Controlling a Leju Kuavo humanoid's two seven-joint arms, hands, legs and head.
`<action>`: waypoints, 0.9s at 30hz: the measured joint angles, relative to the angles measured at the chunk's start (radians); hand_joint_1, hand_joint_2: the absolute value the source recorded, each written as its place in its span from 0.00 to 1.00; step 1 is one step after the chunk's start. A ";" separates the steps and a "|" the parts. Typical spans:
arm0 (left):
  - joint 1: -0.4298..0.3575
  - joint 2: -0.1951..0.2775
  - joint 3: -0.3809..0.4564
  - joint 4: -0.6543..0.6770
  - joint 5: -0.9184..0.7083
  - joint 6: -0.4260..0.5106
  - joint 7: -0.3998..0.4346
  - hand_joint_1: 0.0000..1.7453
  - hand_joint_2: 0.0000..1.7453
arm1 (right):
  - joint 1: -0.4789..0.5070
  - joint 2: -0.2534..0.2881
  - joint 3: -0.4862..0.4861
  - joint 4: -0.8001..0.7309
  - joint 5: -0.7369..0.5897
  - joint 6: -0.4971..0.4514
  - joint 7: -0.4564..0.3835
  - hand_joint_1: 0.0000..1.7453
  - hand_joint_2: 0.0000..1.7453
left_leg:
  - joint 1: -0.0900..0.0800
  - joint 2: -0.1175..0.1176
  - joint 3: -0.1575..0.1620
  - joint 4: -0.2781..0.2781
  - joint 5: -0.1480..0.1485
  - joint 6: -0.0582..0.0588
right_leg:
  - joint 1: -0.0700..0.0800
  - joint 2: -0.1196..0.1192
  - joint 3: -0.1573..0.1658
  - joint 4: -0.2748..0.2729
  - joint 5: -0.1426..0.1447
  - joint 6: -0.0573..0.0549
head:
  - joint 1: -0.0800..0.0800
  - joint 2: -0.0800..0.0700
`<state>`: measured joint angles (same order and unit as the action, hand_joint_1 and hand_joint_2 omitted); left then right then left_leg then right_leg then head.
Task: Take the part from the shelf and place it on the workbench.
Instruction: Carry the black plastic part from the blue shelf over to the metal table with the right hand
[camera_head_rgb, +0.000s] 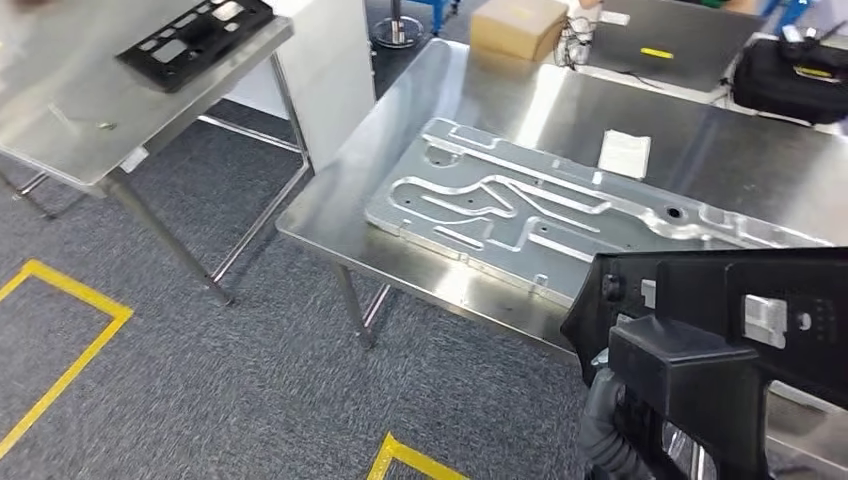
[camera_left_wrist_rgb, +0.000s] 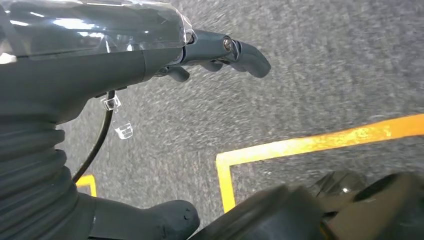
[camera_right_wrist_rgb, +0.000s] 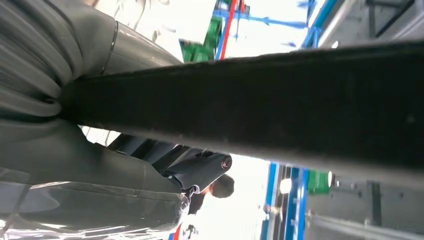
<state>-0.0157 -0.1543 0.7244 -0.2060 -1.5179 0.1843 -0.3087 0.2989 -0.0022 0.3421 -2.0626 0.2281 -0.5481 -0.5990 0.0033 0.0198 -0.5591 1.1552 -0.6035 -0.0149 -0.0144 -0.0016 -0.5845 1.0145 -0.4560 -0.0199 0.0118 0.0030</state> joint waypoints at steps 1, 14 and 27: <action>0.000 0.000 0.000 0.000 0.000 0.000 0.000 0.00 1.00 | 0.000 0.001 0.000 0.001 0.000 0.000 0.000 1.00 1.00 | 0.000 -0.010 -0.035 0.072 -0.031 -0.001 | 0.001 0.012 0.000 0.001 0.000 -0.003 | -0.001 0.000; -0.004 -0.006 -0.001 0.000 0.000 -0.001 0.000 0.00 1.00 | 0.003 0.002 0.000 0.007 0.000 0.000 0.000 1.00 1.00 | 0.010 -0.056 0.028 -0.147 0.126 0.044 | 0.003 0.077 -0.046 0.075 -0.034 0.046 | 0.006 0.000; 0.001 -0.001 -0.004 0.000 -0.017 0.001 -0.011 0.00 1.00 | 0.002 0.003 0.000 0.013 0.019 -0.008 0.003 1.00 1.00 | -0.003 0.086 0.059 -0.149 0.096 0.010 | 0.006 -0.045 0.000 0.003 -0.003 0.020 | 0.010 0.000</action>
<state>-0.0147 -0.1556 0.7206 -0.2060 -1.5352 0.1850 -0.3198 0.3008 0.0010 0.3418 -2.0494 0.2476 -0.5559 -0.5959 0.0006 0.1056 -0.5001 1.0063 -0.5080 -0.0045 -0.0088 -0.0462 -0.5845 1.0175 -0.4592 0.0004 0.0215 0.0031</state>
